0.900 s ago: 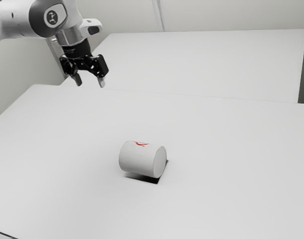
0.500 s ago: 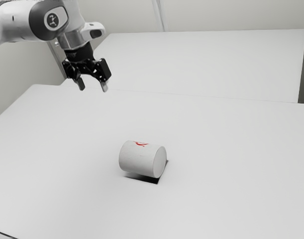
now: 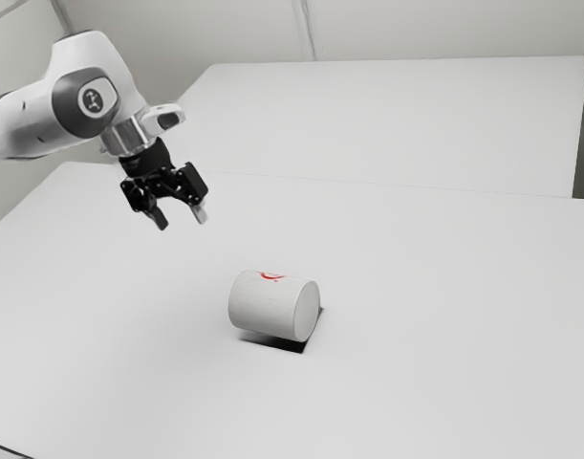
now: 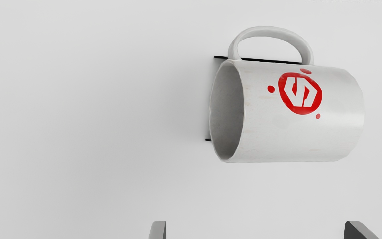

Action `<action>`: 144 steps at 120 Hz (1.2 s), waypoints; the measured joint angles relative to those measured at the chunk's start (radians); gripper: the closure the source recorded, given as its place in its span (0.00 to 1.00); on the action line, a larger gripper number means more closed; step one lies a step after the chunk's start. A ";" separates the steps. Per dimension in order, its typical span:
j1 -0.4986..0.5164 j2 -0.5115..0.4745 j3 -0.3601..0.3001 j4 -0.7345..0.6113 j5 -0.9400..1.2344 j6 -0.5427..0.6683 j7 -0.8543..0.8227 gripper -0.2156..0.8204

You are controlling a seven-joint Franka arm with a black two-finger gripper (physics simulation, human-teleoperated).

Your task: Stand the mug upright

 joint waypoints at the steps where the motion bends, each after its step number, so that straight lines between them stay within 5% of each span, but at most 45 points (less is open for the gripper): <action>1: 0.000 0.000 0.002 -0.005 -0.004 0.005 0.003 0.23; 62: -0.002 0.027 0.031 -0.210 -0.258 0.268 0.215 0.23; 144: -0.008 0.107 0.038 -0.356 -0.668 0.405 0.534 0.23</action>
